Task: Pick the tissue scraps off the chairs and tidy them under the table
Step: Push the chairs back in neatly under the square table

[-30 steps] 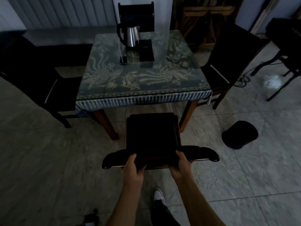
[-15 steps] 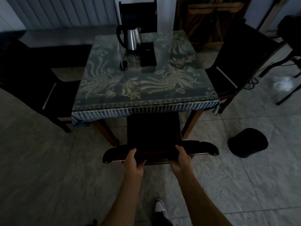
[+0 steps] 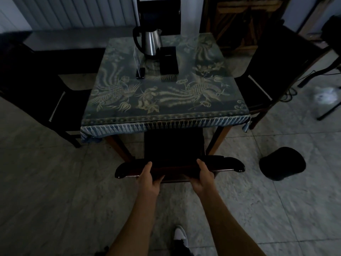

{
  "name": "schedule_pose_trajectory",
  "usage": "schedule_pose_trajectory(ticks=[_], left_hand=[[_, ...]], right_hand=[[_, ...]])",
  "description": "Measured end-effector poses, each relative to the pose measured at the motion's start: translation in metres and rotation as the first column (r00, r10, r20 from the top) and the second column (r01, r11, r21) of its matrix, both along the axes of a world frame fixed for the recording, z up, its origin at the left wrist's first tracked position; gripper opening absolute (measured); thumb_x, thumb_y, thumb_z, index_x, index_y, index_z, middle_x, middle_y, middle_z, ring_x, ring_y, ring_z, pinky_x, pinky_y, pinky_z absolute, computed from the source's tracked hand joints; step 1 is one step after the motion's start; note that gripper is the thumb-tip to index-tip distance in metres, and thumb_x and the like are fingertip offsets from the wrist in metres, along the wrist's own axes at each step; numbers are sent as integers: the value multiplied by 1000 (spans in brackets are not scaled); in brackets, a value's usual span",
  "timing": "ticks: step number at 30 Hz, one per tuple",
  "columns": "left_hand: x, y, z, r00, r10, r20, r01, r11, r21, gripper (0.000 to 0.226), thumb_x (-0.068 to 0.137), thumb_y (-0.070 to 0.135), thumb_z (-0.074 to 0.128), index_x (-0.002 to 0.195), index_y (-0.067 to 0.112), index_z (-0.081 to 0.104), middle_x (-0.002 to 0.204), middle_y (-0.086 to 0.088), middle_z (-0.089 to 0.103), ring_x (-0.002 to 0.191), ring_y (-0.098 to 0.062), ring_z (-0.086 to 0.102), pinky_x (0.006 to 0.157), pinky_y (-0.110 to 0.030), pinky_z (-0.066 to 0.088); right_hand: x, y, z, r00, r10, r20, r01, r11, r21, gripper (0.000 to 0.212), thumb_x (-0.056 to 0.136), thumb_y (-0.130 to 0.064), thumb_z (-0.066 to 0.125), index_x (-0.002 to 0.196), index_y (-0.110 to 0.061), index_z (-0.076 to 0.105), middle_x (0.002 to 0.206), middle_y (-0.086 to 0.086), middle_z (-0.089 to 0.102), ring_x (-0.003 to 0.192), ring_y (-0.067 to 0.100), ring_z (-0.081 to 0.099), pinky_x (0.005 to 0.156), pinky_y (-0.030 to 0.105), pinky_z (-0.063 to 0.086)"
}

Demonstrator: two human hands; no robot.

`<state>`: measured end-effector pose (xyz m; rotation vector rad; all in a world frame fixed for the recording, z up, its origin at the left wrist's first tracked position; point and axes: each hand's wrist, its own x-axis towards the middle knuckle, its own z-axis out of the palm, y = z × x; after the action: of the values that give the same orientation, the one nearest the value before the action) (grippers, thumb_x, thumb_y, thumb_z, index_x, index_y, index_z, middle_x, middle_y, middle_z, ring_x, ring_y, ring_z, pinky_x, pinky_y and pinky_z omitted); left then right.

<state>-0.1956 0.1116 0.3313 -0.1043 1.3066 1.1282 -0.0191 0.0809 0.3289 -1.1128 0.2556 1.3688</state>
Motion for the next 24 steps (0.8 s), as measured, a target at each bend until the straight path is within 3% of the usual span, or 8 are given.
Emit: schedule_pose_trajectory(ticks=[5, 8, 11, 13, 16, 18, 20, 24], left_hand=[[-6, -8, 11, 994, -90, -60, 89, 996, -9, 57, 80, 33, 79, 128, 14, 56, 118, -12, 66, 104, -32, 65, 71, -42, 60], [-4, -22, 17, 923, -280, -266, 271, 960, -68, 55, 86, 40, 72, 130, 14, 52, 115, -11, 68, 97, -29, 69, 72, -37, 56], [2, -33, 28, 725, -447, -524, 440, 886, -146, 45, 91, 37, 66, 120, 3, 62, 108, -15, 70, 94, -31, 69, 79, -43, 57], [3, -36, 39, 576, -497, -649, 531, 831, -165, 36, 92, 31, 67, 100, -5, 68, 95, -18, 69, 89, -30, 68, 84, -45, 56], [5, -36, 60, 274, -505, -819, 682, 702, -205, 37, 91, 34, 65, 63, 11, 57, 62, -5, 56, 61, -20, 57, 64, -36, 49], [9, -31, 79, 82, -440, -894, 705, 660, -260, 30, 90, 42, 62, 77, 15, 65, 75, -1, 65, 72, -18, 62, 70, -37, 54], [12, -24, 97, -87, -357, -930, 689, 653, -315, 38, 88, 50, 59, 111, 21, 66, 105, -1, 68, 96, -19, 62, 81, -37, 53], [10, -6, 121, -310, -80, -947, 715, 637, -288, 61, 86, 56, 57, 138, 26, 48, 142, -1, 49, 130, -23, 43, 103, -43, 42]], right_hand=[[3, -15, 3, 970, 167, 176, -161, 986, -48, 49, 83, -37, 74, 125, -19, 56, 116, 8, 71, 105, 31, 68, 74, 44, 59], [8, -29, 8, 869, 336, 363, -306, 942, -139, 44, 87, -42, 69, 121, -18, 57, 113, 5, 70, 102, 26, 69, 81, 42, 57], [16, -38, 20, 692, 540, 479, -479, 840, -255, 29, 91, -39, 65, 110, -17, 62, 101, 3, 71, 90, 21, 69, 67, 32, 54], [21, -40, 30, 545, 647, 533, -583, 749, -315, 22, 94, -33, 61, 101, -12, 65, 88, 5, 71, 72, 15, 67, 59, 27, 52], [27, -32, 52, 298, 658, 692, -629, 680, -376, 25, 94, -29, 61, 84, -7, 67, 72, 10, 64, 58, 17, 59, 58, 31, 49], [28, -21, 70, 94, 586, 805, -591, 683, -428, 22, 93, -30, 62, 85, -10, 68, 74, 7, 66, 66, 19, 64, 64, 31, 51], [28, -10, 90, -61, 501, 863, -539, 711, -451, 21, 90, -34, 64, 101, -16, 67, 91, -1, 69, 86, 16, 66, 73, 29, 52], [29, 10, 118, -367, 310, 877, -493, 735, -466, 57, 89, -42, 60, 140, -20, 47, 142, 3, 51, 131, 23, 47, 106, 45, 41]])
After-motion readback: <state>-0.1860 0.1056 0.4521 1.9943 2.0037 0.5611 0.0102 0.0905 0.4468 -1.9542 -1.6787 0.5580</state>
